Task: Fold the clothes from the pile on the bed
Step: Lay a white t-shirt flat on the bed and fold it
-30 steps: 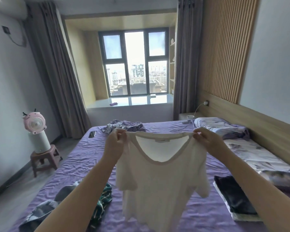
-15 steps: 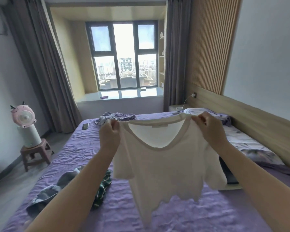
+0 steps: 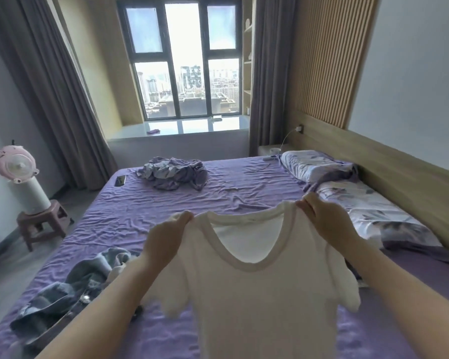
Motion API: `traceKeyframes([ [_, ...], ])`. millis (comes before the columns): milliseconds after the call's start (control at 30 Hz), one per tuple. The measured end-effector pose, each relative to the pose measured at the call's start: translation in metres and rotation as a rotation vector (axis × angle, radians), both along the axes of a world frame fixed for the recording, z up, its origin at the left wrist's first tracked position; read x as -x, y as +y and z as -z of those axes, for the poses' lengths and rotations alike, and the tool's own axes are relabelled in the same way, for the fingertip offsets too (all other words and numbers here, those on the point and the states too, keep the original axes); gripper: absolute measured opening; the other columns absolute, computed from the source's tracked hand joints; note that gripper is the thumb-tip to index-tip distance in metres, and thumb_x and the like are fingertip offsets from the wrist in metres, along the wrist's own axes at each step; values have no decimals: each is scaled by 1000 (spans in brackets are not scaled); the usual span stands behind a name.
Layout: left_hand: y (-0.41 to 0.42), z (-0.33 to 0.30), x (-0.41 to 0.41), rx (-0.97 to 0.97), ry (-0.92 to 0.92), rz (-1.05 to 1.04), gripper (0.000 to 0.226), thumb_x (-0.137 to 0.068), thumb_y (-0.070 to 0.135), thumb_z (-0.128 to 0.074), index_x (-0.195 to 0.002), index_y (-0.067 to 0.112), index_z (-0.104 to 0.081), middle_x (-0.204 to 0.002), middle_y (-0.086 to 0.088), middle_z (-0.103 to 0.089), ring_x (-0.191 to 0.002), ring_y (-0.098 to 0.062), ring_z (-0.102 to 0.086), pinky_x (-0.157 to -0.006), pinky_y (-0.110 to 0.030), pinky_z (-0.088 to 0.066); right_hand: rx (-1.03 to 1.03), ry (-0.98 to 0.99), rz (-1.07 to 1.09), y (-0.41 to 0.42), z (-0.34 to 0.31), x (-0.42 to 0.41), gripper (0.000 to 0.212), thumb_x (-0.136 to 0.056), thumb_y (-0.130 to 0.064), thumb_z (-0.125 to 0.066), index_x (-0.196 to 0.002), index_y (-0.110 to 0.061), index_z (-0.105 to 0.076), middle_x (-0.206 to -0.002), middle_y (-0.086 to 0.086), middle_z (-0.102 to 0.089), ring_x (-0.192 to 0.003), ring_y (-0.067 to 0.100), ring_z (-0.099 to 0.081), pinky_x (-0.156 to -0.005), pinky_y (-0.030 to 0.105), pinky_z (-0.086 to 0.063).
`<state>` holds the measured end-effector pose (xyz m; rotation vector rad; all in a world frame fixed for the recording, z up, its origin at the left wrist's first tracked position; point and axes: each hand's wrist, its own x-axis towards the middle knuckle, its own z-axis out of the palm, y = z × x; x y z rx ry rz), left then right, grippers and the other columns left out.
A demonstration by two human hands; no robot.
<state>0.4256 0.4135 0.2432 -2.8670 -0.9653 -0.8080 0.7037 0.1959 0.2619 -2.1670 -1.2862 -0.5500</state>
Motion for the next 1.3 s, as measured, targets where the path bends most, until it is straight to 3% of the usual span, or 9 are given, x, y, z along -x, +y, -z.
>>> traceKeyframes([
  [133,16,60,-42,124,46,-35,14,-94,22,-55,-98,11,-62,-92,-5,-68,-72,-29,-68,-59,-32,-46,174,216,-112,38,71,-43,27,-93,-32,-52,-86,-7,-56,-72,10,-64,-69,31,-63,-56,34,-38],
  [233,21,107,-74,117,102,-26,36,-92,42,-44,-75,14,-56,-60,-2,-62,-46,-18,-62,-39,-21,-38,272,426,-201,65,126,-63,17,-93,-30,-55,-81,-18,-56,-72,-4,-58,-70,21,-58,-60,24,-33],
  [333,22,160,-100,41,65,-59,70,-96,57,-13,-59,15,-55,-47,2,-54,-31,-15,-52,-27,-16,-28,343,586,-230,84,182,-76,19,-93,-29,-55,-75,-29,-47,-70,-9,-54,-69,17,-54,-62,26,-35],
  [500,29,227,-129,255,102,-150,85,-88,68,0,-70,12,-61,-65,-1,-61,-49,-25,-62,-38,-29,-44,321,669,-153,105,253,-93,12,-95,-29,-50,-94,-20,-57,-81,-6,-64,-78,20,-60,-64,32,-39],
  [633,49,268,-136,376,125,-228,41,-94,52,-35,-84,18,-55,-80,2,-66,-73,-26,-65,-57,-30,-39,321,600,-100,118,286,-108,16,-97,-31,-42,-98,-21,-54,-81,0,-67,-77,27,-62,-64,36,-43],
  [933,89,321,-164,404,195,-338,30,-96,44,-41,-88,20,-57,-81,4,-67,-74,-23,-62,-57,-28,-31,265,633,-73,145,339,-121,13,-94,-25,-51,-101,-18,-60,-88,-6,-67,-78,22,-61,-63,28,-34],
  [1067,104,350,-180,418,220,-343,27,-93,46,-48,-83,21,-53,-80,6,-63,-74,-17,-61,-55,-28,-30,272,722,-113,168,372,-126,13,-92,-13,-55,-103,-10,-59,-81,-4,-64,-77,32,-62,-67,34,-41],
  [1233,125,387,-193,487,345,-305,30,-89,54,-51,-88,25,-55,-89,9,-62,-87,-14,-60,-61,-30,-37,663,723,-69,193,422,-135,55,-90,-37,-58,-136,-13,-38,-120,-1,-57,-114,26,-52,-99,37,-32],
  [1300,136,397,-196,544,339,-282,29,-92,52,-46,-88,25,-56,-89,9,-61,-87,-14,-60,-63,-30,-39,774,623,-23,200,438,-140,44,-93,-38,-52,-131,-17,-45,-117,0,-58,-114,26,-51,-96,35,-32],
])
